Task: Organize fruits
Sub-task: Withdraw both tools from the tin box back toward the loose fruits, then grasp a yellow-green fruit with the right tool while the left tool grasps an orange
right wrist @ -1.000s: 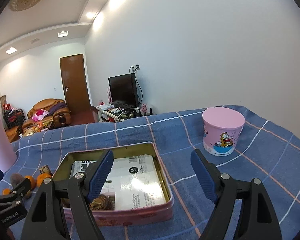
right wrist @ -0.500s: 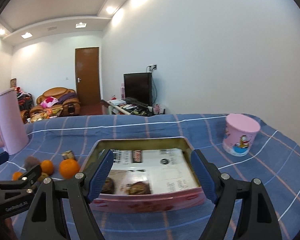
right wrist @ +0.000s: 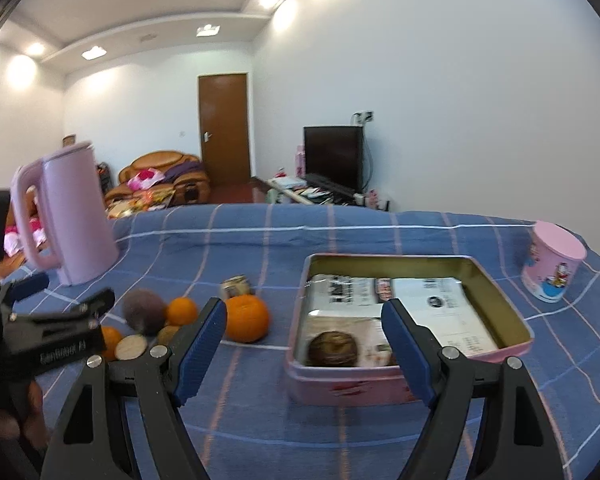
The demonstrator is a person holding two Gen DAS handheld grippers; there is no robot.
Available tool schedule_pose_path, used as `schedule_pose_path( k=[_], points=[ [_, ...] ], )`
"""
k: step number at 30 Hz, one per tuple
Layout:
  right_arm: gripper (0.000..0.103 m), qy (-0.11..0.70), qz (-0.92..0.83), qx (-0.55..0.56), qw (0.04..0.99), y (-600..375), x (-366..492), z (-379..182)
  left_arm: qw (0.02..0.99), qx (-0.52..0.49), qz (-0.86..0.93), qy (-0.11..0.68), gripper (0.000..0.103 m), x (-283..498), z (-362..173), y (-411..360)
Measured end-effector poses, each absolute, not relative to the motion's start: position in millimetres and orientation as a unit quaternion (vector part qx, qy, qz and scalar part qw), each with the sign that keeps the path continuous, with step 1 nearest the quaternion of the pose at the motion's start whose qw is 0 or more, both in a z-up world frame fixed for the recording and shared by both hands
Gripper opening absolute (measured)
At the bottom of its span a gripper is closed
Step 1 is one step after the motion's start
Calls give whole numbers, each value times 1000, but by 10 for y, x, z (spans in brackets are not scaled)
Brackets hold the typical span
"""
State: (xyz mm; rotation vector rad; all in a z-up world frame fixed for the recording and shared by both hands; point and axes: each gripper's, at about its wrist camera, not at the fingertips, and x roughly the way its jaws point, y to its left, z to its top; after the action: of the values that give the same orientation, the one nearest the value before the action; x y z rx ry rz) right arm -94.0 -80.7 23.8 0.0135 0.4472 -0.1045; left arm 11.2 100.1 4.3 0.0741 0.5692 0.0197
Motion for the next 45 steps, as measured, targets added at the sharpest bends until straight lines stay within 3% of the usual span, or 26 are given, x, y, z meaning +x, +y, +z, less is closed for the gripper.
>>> schedule_pose_path(
  k=[14, 19, 23, 25, 30, 33, 41, 45],
  points=[
    [80, 345, 107, -12, 932, 49, -658, -61, 949, -9, 25, 313, 103, 340, 8, 1613],
    [56, 398, 133, -28, 907, 318, -532, -229, 948, -16, 13, 318, 103, 338, 12, 1634],
    [51, 419, 138, -16, 897, 346, -468, -309, 946, -9, -4, 323, 103, 341, 0, 1579],
    [37, 427, 141, -13, 893, 352, -451, -338, 947, -1, -10, 321, 103, 334, 7, 1548],
    [28, 426, 147, -12, 892, 313, -471, -349, 944, 12, -37, 327, 103, 332, 0, 1467],
    [28, 418, 149, 5, 896, 177, -473, -293, 939, 14, -67, 336, 103, 335, -13, 1416],
    [28, 290, 44, 18, 956, -327, -694, 94, 932, 42, -150, 326, 101, 213, 36, 1242],
    [28, 297, 40, 30, 953, -349, -704, 85, 919, 58, -158, 357, 79, 271, -49, 1178]
  ],
)
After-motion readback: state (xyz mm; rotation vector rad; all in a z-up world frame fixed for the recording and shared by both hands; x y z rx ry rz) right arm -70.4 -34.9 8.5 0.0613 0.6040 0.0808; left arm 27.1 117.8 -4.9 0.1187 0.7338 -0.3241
